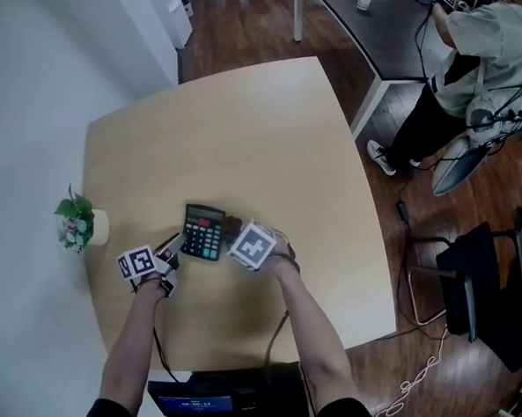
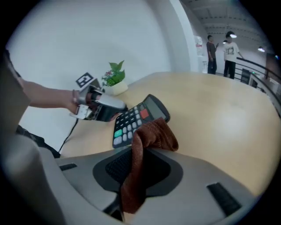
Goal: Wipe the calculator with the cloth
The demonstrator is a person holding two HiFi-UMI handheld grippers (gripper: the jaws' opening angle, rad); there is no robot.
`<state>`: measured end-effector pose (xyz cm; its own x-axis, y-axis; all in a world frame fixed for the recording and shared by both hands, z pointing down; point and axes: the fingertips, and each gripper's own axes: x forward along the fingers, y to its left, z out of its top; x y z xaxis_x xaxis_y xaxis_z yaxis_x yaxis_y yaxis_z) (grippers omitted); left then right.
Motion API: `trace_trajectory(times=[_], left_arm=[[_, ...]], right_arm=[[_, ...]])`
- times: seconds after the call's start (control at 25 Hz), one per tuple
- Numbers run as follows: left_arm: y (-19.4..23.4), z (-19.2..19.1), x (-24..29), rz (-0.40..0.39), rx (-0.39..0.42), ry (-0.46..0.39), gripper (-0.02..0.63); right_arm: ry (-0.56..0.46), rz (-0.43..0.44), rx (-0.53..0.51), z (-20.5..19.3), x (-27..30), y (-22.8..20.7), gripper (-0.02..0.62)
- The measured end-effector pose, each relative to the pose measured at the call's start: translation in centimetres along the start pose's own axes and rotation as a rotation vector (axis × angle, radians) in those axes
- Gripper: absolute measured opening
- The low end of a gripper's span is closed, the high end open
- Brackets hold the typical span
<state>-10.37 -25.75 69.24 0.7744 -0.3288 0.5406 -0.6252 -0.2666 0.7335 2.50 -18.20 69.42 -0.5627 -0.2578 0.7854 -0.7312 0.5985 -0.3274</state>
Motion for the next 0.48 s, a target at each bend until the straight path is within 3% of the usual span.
trace_trajectory(times=[0.08, 0.16, 0.28, 0.4, 0.44, 0.48], left_arm=[[0.4, 0.8, -0.4, 0.027, 0.072, 0.025, 0.153], [0.0, 1.4, -0.7, 0.063, 0.169, 0.033, 0.153], [-2.5, 2.0, -0.3, 0.167, 0.444, 0.087, 0.157], [-5.1, 1.3, 2.1, 0.312, 0.749, 0.209, 0.220], [-5.4, 1.3, 2.8, 0.358, 0.807, 0.224, 0.275], [-5.4, 1.6, 3.3, 0.396, 0.833, 0.221, 0.285]], right_arm=[[-0.053, -0.023, 0.075, -1.0, -1.2, -0.7, 0.077], [-0.163, -0.157, 0.148, -0.1, -2.6, -4.2, 0.077], [-0.276, -0.268, 0.172, 2.4, -2.8, -8.1, 0.080], [-0.239, -0.215, 0.089, 4.3, -0.9, -8.1, 0.080], [-0.203, -0.161, 0.048, 4.5, -0.2, -7.1, 0.080], [-0.165, -0.110, 0.015, 4.5, 0.3, -5.9, 0.077]])
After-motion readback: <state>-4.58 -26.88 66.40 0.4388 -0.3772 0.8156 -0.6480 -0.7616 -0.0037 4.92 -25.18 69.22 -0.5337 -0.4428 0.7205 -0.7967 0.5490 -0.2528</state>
